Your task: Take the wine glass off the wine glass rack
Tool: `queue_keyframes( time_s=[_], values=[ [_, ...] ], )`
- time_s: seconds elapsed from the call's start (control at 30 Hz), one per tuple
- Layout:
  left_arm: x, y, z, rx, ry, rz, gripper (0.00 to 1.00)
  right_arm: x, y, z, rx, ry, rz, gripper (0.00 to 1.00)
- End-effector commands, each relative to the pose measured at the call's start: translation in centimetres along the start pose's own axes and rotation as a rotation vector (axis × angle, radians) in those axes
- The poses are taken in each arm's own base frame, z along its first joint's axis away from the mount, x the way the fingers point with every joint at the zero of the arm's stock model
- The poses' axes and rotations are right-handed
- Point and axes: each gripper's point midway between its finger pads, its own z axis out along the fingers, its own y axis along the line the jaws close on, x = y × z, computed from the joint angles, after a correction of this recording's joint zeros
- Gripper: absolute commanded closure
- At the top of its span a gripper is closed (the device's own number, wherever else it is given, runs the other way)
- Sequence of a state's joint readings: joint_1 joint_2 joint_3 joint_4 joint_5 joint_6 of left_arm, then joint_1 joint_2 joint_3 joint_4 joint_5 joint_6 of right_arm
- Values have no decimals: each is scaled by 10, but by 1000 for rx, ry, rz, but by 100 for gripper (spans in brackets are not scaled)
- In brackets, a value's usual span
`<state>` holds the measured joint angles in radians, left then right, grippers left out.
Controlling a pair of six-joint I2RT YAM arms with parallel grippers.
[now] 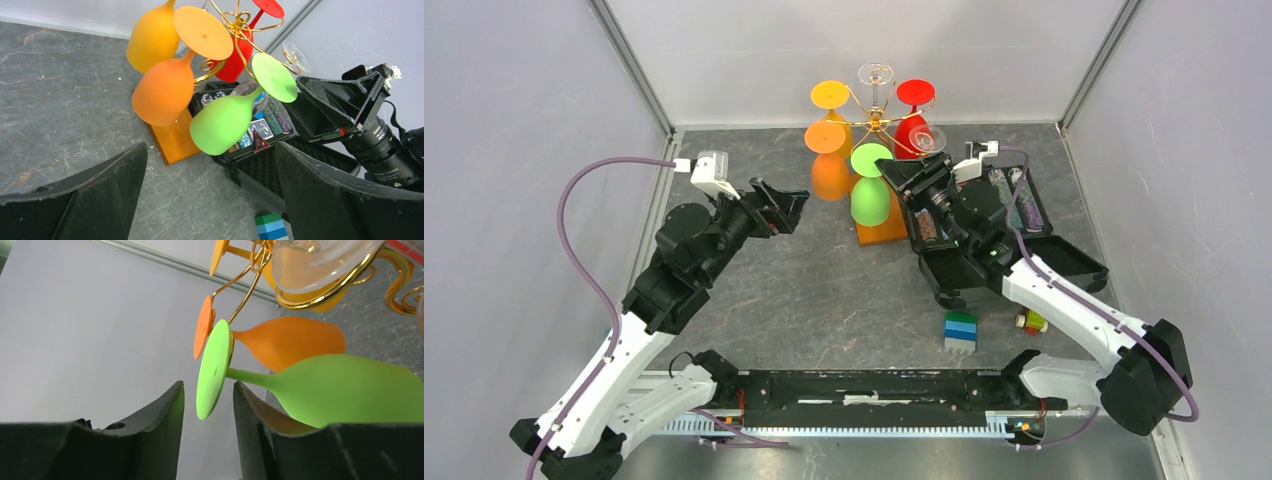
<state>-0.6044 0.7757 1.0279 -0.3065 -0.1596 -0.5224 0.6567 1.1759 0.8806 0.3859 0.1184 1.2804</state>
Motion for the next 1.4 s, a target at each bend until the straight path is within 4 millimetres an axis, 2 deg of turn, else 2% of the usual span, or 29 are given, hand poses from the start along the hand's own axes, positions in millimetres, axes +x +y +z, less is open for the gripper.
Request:
queue_keyframes(
  time_s=[0.0, 0.1, 0.27, 0.37, 0.57, 0.73, 1.13, 1.37],
  values=[
    [-4, 4, 5, -19, -14, 53, 0, -5, 18, 9, -14, -25, 3, 56],
    [-2, 4, 7, -22, -3, 53, 0, -2, 15, 10, 8, -18, 3, 63],
    [1, 6, 7, -22, 0, 59, 0, -4, 12, 6, 28, -51, -3, 83],
    [2, 7, 7, -27, 4, 68, 0, -6, 16, 5, 28, -61, -5, 89],
    [3, 10, 7, -39, 2, 71, 0, -3, 18, 5, 35, -53, -9, 89],
    [4, 11, 7, -44, 5, 65, 0, -5, 21, 2, 34, -61, 2, 100],
    [-1, 11, 4, -48, -8, 63, 0, -9, 62, 6, -68, -79, 74, 100],
    [0, 11, 6, -50, -4, 66, 0, -11, 70, 16, -74, -86, 86, 100]
  ],
)
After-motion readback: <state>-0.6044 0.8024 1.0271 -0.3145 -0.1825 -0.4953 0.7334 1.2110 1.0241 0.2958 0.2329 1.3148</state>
